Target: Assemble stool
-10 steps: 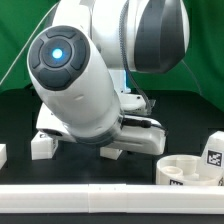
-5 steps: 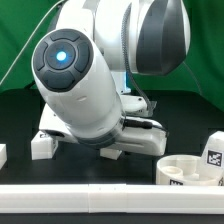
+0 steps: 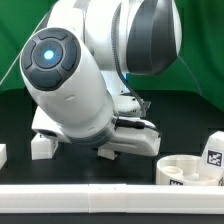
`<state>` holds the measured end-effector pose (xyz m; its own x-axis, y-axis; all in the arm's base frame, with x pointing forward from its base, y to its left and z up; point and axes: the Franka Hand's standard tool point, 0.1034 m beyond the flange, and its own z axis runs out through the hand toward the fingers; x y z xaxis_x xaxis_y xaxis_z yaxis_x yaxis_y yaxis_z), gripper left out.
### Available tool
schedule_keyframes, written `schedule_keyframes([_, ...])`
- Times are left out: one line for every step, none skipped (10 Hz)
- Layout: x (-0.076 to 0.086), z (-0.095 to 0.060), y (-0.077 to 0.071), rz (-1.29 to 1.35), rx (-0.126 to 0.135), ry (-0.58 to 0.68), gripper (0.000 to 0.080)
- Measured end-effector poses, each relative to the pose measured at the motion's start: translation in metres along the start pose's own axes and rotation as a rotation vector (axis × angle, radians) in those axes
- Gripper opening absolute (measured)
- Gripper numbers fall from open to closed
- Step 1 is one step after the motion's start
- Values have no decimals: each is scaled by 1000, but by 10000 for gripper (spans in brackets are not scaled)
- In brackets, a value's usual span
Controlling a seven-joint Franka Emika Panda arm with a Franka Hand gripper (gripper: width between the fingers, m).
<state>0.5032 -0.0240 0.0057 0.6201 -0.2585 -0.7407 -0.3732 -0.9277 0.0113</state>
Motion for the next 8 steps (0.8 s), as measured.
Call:
schedule_keyframes([1,-7,-2,-5,0,9,325])
schedule_keyframes([-2,-18,-5,-13,-1,13,325])
schedule_keyframes([-8,-33,-8,-27,-12,9,327])
schedule_keyframes([-16,-53,-13,-44,-22,14,327])
schedule_keyframes([-20,-65,-17,-50,-28,33,327])
schedule_keyframes([-19,-65,-16,-49,-26,40,327])
schedule_keyframes([-17,-63,-15,-47,-26,37,327])
schedule_keyframes([-17,-63,-15,-47,-26,39,327])
